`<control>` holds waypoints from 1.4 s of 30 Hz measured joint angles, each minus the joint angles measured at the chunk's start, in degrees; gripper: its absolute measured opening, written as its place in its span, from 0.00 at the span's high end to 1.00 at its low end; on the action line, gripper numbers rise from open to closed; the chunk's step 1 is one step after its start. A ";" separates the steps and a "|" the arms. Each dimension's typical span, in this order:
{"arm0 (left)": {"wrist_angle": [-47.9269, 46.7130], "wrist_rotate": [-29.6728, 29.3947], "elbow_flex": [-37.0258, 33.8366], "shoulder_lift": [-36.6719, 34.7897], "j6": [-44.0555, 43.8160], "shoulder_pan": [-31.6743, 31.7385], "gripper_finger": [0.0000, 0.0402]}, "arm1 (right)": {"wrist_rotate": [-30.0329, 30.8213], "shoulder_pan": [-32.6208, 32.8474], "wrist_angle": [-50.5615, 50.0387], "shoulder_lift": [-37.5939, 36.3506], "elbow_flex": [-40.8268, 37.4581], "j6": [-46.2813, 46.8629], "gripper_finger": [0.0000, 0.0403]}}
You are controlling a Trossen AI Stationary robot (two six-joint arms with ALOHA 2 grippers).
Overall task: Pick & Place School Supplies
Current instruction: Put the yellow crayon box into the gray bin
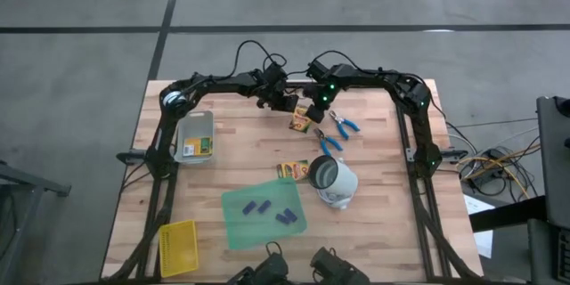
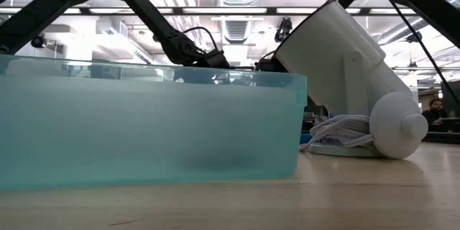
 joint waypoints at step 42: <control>2.41 -2.34 -0.01 0.00 -0.33 -2.47 0.74 | 0.11 0.07 0.22 -0.04 -1.45 -1.74 0.86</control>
